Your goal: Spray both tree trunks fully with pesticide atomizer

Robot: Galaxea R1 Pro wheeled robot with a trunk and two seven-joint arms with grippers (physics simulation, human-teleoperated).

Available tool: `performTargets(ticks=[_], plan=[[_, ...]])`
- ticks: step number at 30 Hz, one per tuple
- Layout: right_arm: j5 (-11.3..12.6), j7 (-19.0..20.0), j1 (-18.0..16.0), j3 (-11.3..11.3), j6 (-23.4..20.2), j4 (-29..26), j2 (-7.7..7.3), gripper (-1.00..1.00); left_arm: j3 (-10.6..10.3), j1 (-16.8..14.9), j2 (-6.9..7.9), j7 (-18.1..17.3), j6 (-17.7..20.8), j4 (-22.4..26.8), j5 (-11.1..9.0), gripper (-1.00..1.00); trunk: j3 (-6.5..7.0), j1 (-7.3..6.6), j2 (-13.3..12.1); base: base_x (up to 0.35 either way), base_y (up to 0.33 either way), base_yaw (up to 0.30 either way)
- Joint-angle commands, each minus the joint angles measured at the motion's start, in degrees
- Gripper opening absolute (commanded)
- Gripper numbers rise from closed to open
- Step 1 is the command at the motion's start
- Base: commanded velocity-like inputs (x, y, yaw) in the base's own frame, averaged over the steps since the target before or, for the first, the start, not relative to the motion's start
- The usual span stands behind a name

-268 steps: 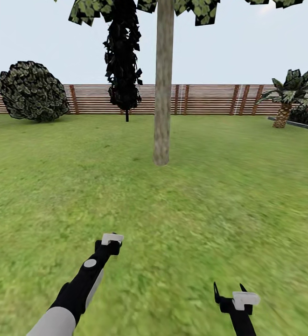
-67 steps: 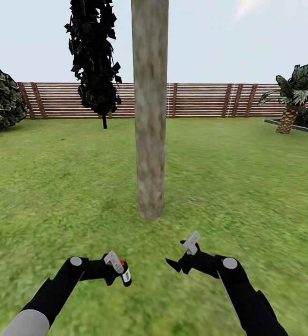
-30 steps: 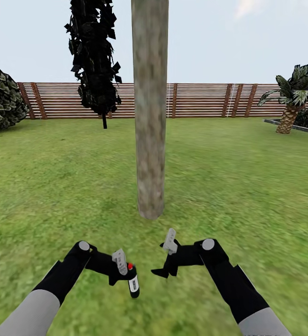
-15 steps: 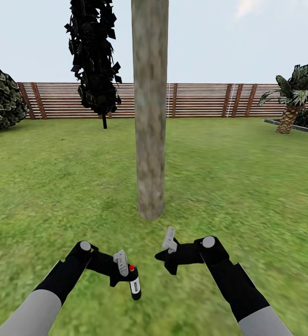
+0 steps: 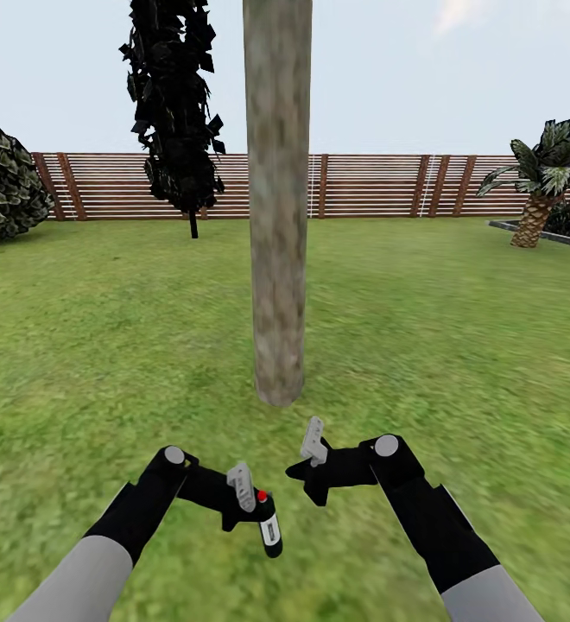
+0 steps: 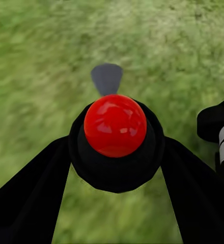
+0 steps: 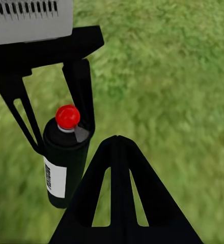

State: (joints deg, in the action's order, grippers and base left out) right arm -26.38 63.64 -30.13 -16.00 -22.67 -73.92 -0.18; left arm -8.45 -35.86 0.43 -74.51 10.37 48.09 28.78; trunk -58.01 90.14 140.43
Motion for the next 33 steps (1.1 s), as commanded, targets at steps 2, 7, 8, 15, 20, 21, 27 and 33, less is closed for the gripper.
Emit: performTargets(ticks=[2, 7, 8, 15, 20, 21, 27, 33], plan=[[0.0, 0.0, 0.0, 0.0, 0.0, 0.0, 0.0, -1.0, 0.1, 0.0, -0.05, 0.0, 0.1, 0.0, -0.1, -1.0, 0.0, 0.0, 0.0, 0.0, 0.0, 0.0], [0.0, 0.0, 0.0, 0.0, 0.0, 0.0, 0.0, -1.0, 0.3, -0.6, -0.33, 0.1, 0.1, -0.1, -0.1, -1.0, 0.0, 0.0, 0.0, 0.0, 0.0, 0.0], [0.0, 0.0, 0.0, 0.0, 0.0, 0.0, 0.0, -1.0, 0.3, -0.9, -0.43, 0.1, 0.1, -0.1, -0.3, -1.0, 0.0, 0.0, 0.0, 0.0, 0.0, 0.0], [0.0, 0.0, 0.0, 0.0, 0.0, 0.0, 0.0, -1.0, 0.3, -1.2, -0.67, 0.3, 0.1, -0.2, -3.4, -1.0, 0.0, 0.0, 0.0, 0.0, 0.0, 0.0], [0.0, 0.0, 0.0, 0.0, 0.0, 0.0, 0.03, -1.0, 0.3, -1.3, -0.97, 0.4, 0.1, -0.1, -3.7, -1.0, 0.0, 0.0, 0.0, 0.0, 0.0, 0.0], [0.0, 0.0, 0.0, 0.0, 0.0, 0.0, 0.05, -1.0, 0.3, -1.3, -1.19, 0.5, 0.1, -0.1, -3.7, -1.0, 0.0, 0.0, 0.0, 0.0, 0.0, 0.0], [0.0, 0.0, 0.0, 0.0, 0.0, 0.0, 0.09, -1.0, 0.3, -1.3, -2.72, 0.7, 0.2, -0.2, -3.7, -1.0, 0.0, 0.0, 0.0, 0.0, 0.0, 0.0], [0.1, 0.0, 0.0, 0.0, 0.1, 0.0, 0.09, -1.0, 0.3, -1.3, -3.09, 0.8, 0.3, -0.1, -3.7, -1.0, 0.0, 0.0, 0.0, 0.0, 0.0, 0.0]])
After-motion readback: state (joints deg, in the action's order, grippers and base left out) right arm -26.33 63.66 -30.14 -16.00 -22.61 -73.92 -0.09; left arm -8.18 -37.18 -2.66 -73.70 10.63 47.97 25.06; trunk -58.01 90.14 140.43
